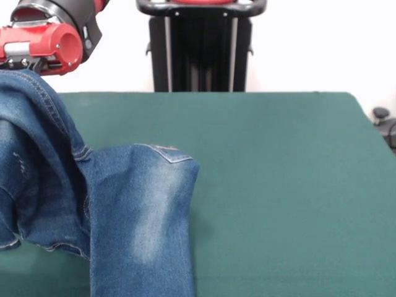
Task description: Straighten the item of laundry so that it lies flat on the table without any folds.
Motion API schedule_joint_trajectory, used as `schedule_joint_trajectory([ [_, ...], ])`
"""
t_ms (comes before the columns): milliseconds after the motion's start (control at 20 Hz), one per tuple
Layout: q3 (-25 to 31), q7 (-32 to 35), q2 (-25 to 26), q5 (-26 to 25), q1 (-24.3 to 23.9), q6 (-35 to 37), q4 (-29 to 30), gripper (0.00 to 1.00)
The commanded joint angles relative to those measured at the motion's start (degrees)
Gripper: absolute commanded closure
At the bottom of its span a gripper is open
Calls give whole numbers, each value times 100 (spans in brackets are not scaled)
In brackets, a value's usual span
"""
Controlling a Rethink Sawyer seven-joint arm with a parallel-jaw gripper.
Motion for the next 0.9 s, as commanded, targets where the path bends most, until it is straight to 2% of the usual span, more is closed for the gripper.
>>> schedule_joint_trajectory([
  [50,-204,1095,-666,433,407,348,864,0],
  [500,-747,1306,-2563,890,676,827,2293,0],
  [650,-826,1396,-2811,877,689,902,2533,0],
  [900,-819,1530,-2778,643,573,826,2604,0],
])
